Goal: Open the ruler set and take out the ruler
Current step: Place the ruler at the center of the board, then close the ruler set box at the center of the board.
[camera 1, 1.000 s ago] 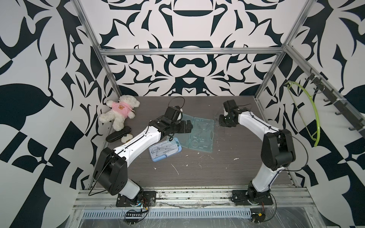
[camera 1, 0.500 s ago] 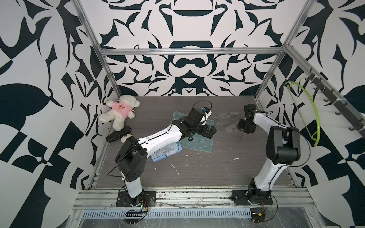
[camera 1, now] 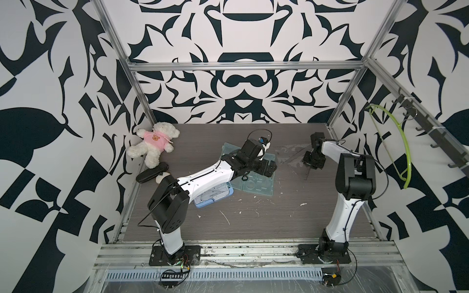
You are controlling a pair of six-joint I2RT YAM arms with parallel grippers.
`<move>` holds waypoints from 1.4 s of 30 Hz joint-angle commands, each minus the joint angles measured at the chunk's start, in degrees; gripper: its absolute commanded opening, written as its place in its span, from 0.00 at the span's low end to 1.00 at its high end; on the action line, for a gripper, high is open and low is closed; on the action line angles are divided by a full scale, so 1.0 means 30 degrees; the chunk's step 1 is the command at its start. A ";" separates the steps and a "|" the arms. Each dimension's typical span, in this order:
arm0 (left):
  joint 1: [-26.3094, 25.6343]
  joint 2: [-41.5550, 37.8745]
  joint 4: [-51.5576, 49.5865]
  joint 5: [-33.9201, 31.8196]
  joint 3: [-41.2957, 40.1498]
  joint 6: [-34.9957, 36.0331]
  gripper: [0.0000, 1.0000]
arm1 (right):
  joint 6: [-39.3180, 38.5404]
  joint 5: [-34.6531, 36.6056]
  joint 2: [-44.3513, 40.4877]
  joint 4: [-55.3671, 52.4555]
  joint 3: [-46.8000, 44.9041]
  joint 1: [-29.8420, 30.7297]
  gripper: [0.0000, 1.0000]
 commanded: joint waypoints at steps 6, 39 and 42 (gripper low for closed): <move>0.0023 -0.1736 -0.0378 -0.1763 -0.0556 -0.0572 0.99 | -0.0135 -0.0158 -0.0447 -0.0182 0.0609 -0.0205 0.31; 1.1803 0.1432 -0.8270 -0.3347 -0.0563 -0.5570 0.74 | 0.0836 -0.2356 -0.8326 0.2423 -0.6612 0.5969 0.44; 1.1769 0.2599 -0.8293 -0.3360 -0.0434 -0.5328 0.69 | 0.1071 -0.2053 -0.7986 0.2407 -0.7020 0.6057 0.44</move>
